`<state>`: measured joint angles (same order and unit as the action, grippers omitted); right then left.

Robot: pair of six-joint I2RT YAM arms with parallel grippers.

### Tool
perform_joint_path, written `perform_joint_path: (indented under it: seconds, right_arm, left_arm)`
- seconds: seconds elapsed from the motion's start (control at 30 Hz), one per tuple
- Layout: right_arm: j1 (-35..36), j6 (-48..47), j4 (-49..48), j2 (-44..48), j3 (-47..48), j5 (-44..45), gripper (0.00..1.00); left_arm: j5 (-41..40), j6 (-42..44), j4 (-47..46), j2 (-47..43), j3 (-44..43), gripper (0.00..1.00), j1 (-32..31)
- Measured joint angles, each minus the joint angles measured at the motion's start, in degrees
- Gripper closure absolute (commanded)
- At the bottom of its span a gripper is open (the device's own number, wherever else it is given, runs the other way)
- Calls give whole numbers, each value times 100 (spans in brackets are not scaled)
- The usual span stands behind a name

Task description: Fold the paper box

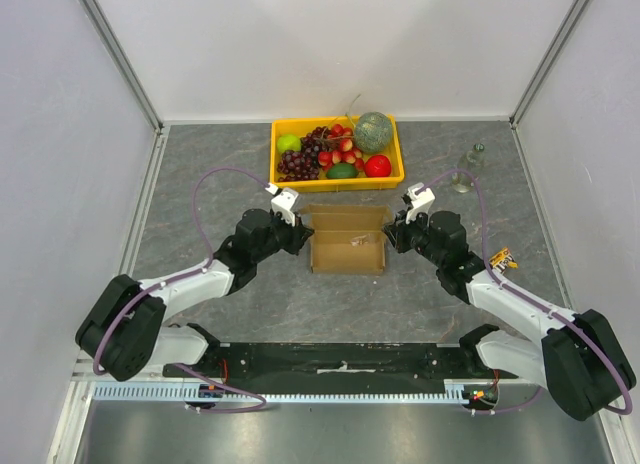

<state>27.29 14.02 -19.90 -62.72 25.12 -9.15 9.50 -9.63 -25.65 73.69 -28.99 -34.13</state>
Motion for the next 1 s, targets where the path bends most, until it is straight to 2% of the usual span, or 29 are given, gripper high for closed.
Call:
perform_joint_path:
  seconds: [0.67, 1.0]
  right_arm:
    - [310, 203, -348, -61, -208, 522, 81]
    - [522, 199, -824, 190, -673, 634, 78]
  left_arm:
    - [-496, -256, -136, 181, -15, 89, -326]
    - [-752, -341, -656, 7, 463, 93, -516]
